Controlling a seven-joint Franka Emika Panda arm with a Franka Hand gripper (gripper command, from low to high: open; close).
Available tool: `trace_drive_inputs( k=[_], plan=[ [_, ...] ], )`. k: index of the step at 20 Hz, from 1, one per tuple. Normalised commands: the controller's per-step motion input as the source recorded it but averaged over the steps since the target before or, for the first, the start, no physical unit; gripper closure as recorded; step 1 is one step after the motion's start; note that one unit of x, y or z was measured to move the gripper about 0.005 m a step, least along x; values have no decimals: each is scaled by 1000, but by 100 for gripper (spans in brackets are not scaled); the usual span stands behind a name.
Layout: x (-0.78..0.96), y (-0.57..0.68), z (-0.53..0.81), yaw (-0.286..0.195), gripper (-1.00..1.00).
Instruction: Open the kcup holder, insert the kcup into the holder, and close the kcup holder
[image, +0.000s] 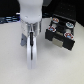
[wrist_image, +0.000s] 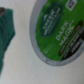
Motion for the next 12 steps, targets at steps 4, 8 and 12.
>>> trace_drive_inputs(
  k=[4,8,12],
  plan=[
    [4,-11,-21,-64,100],
    [16,154,440,-27,100],
    [34,355,896,-26,100]
  ],
)
